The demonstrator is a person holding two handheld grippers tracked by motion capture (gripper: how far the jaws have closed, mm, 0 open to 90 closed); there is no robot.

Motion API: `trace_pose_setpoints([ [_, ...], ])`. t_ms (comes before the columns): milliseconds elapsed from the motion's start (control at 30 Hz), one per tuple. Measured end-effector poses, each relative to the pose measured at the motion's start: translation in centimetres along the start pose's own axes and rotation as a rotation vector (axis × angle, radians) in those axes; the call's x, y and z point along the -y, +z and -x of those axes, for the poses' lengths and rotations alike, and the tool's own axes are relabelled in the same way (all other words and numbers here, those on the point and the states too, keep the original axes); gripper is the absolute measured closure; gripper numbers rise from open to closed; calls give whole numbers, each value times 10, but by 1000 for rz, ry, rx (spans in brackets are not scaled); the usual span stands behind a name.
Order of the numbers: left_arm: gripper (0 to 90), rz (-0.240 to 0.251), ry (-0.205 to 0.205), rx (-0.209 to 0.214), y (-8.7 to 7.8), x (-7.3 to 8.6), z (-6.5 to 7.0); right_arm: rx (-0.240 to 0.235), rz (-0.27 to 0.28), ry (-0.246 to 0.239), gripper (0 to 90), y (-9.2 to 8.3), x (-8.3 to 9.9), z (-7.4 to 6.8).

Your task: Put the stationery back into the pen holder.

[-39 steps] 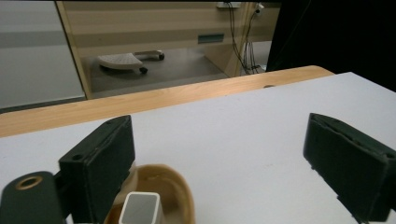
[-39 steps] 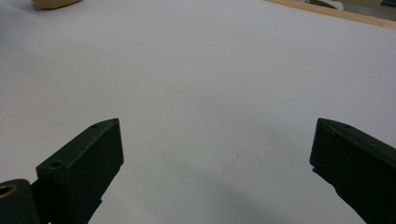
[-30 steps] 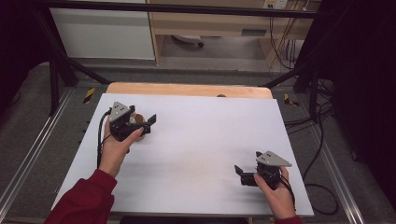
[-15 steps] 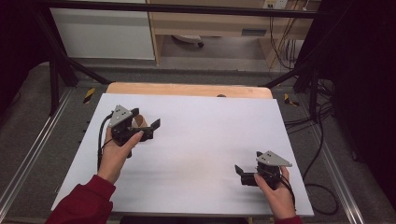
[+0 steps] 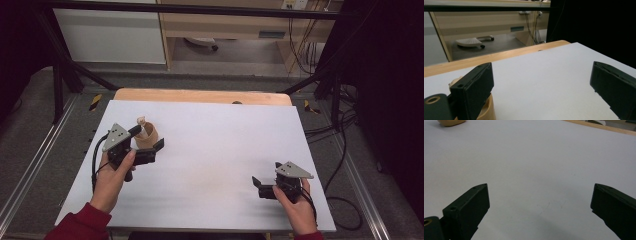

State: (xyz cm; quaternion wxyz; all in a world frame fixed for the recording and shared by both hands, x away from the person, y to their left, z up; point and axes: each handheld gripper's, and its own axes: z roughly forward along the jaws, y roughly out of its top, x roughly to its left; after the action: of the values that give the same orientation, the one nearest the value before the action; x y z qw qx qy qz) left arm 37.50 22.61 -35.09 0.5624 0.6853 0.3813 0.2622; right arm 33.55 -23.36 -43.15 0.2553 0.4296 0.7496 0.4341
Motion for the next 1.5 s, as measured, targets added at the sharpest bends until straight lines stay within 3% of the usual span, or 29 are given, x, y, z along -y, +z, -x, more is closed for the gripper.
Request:
trace_pose_setpoints([
  [267,51,0,9,-18,-19,18,-1,0,-5,1,25,0,0,0],
  [533,55,-13,8,-37,-33,35,-11,1,-6,-3,25,1,0,0],
  [900,66,-33,-22,-72,-47,56,-24,-3,-10,-9,25,1,1,-1],
  [1233,65,-87,-23,-61,-46,73,-25,-4,-15,-12,25,2,1,-1],
  [1500,64,-159,-17,-17,-35,87,-17,-1,-26,-9,25,3,2,0],
])
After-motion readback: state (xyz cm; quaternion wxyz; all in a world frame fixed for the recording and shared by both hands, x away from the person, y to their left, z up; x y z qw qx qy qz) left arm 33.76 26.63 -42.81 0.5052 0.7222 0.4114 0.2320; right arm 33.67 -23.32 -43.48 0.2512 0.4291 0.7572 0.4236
